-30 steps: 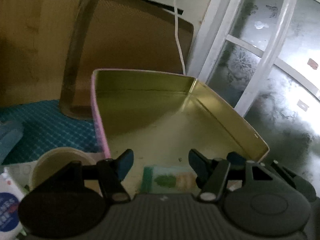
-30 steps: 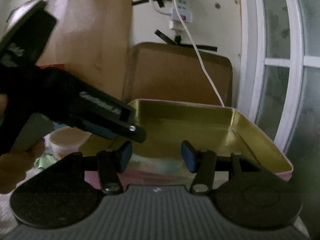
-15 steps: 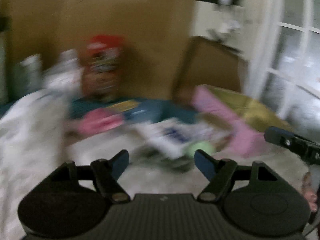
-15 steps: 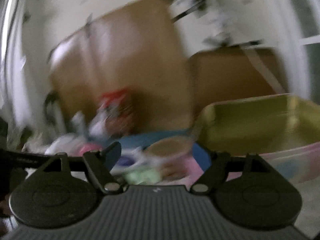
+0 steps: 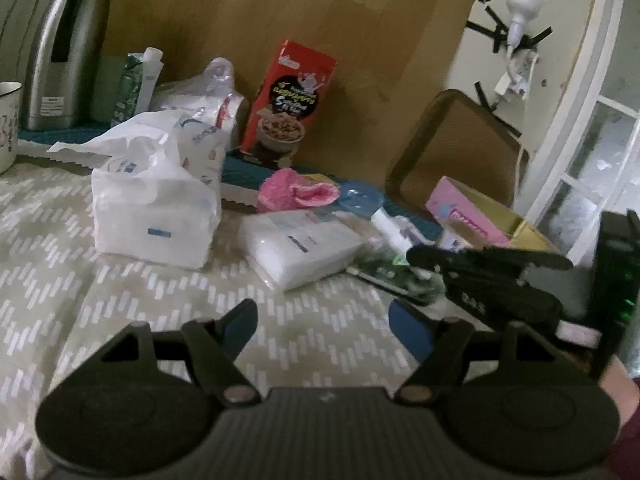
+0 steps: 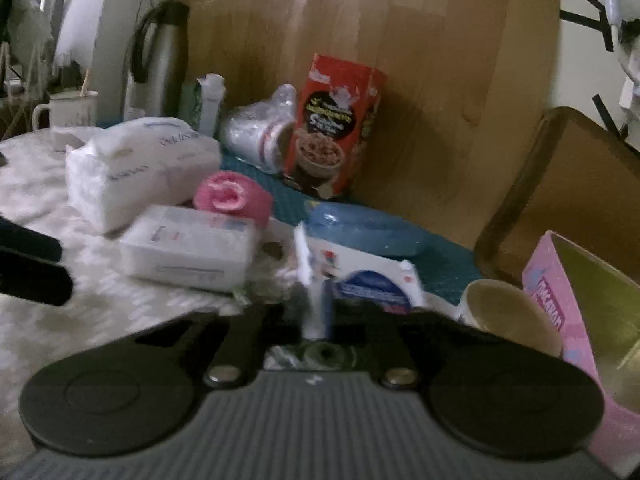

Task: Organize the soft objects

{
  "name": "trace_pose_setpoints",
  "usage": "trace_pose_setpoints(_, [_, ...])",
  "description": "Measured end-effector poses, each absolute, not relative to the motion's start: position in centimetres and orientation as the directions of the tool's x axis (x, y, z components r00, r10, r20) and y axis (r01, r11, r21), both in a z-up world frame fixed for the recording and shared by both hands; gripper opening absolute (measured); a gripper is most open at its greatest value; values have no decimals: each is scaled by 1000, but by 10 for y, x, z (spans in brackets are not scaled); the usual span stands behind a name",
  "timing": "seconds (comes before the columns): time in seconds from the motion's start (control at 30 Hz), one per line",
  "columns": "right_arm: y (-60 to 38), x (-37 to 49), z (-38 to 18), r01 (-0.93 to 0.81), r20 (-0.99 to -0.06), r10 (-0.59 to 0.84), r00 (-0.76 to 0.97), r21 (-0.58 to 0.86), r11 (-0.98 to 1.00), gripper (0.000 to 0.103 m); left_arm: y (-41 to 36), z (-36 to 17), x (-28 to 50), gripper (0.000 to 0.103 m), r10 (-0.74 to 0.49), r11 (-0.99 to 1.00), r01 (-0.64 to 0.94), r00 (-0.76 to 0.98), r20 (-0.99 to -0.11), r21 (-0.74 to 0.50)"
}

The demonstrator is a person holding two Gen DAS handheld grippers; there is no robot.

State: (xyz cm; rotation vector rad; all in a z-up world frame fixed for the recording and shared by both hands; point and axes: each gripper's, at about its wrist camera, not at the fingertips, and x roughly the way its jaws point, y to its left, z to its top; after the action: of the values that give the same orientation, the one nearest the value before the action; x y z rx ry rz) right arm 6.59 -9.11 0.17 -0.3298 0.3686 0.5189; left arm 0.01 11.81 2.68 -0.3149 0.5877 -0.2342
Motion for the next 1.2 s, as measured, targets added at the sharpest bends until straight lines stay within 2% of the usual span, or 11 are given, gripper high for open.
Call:
trace_pose_setpoints(0.2, [-86,12,13,-660,-455,557,694,-95,745,3,124,31,4,75,-377,878,143,795,-476,-457])
trace_pose_setpoints(0.23, [-83,4,12,-691,-465,594,656,-55,720,6,125,31,3,75,-380,873,138,793,-476,-467])
trace_pose_setpoints(0.33, [-83,-15,8,-769,-473,695,541,55,636,23,129,30,-2,75,-377,869,120,790,-484,-481])
trace_pose_setpoints(0.43, [-104,-18,15,-752,-408,719,563,107,650,24,137,28,-9,74,-373,864,98,783,-497,-494])
trace_pose_setpoints(0.5, [-120,-5,19,-698,-391,686,614,137,703,26,139,26,-13,74,-393,849,89,767,-507,-521])
trace_pose_setpoints(0.57, [-136,16,18,-642,-401,662,633,207,738,29,134,23,-14,74,-418,838,97,746,-518,-537])
trace_pose_setpoints(0.7, [-154,52,0,-566,-460,654,601,332,754,29,110,12,-5,70,-456,837,121,693,-559,-533])
trace_pose_setpoints(0.83, [-157,51,-18,-561,-484,708,515,434,705,29,97,11,-3,64,-413,872,122,702,-580,-473])
trace_pose_setpoints(1.03, [-180,2,-18,-633,-455,755,471,422,649,30,106,9,-1,64,-467,842,147,681,-564,-519])
trace_pose_setpoints(1.13, [-181,-13,-14,-656,-466,709,530,305,691,54,105,14,1,68,-451,856,153,690,-566,-495])
trace_pose_setpoints(1.2, [-176,-20,-13,-682,-477,690,544,228,695,57,101,16,1,68,-438,868,158,690,-576,-470])
